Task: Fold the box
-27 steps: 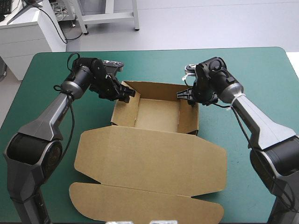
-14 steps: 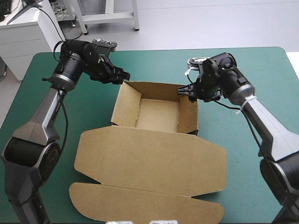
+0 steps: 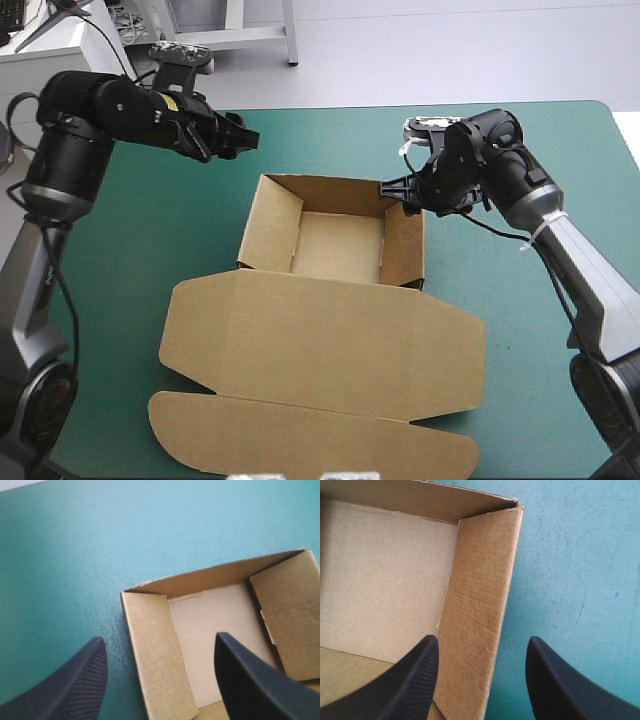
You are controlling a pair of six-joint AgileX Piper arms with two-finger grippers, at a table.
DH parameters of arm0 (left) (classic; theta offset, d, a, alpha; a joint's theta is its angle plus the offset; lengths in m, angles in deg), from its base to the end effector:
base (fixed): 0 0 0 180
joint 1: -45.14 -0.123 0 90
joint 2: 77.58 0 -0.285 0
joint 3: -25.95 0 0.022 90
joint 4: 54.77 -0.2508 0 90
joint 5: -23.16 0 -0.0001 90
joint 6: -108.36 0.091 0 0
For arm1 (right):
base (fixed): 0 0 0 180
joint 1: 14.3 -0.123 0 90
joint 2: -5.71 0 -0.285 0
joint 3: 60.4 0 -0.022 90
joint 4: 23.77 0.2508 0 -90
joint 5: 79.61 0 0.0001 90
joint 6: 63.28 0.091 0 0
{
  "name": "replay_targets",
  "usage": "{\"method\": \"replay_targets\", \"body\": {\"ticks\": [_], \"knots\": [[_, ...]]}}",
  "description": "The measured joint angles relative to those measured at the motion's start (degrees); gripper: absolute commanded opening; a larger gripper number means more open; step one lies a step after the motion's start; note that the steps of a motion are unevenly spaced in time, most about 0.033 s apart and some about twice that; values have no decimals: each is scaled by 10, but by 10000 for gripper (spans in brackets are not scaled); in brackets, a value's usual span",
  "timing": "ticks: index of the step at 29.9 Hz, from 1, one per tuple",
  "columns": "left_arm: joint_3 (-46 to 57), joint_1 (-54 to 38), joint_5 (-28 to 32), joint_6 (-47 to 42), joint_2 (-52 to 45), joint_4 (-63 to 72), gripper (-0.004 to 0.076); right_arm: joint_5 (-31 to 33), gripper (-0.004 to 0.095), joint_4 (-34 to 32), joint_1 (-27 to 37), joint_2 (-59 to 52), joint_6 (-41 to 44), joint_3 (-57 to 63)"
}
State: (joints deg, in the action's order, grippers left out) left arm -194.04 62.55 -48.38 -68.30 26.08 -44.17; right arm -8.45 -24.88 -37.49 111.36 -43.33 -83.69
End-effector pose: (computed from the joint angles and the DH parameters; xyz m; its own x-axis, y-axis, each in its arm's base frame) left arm 0.3251 -0.1186 0.4676 -0.6740 0.2104 -0.7081 0.4119 0.9028 -0.1238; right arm 0.3343 0.1414 0.3711 -0.9046 -0.0228 -0.4256 -0.0880 0.9871 0.1341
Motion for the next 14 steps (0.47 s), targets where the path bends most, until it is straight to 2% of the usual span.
{"method": "replay_targets", "body": {"ticks": [9,11,14], "knots": [[74,0,-1,38,-132,35,428,0,495,-11,0,11,0,19],[113,0,-1,46,-159,24,365,0,495,-13,0,21,0,21],[184,0,-1,49,-200,1,195,-1,495,-12,0,40,0,21]]}}
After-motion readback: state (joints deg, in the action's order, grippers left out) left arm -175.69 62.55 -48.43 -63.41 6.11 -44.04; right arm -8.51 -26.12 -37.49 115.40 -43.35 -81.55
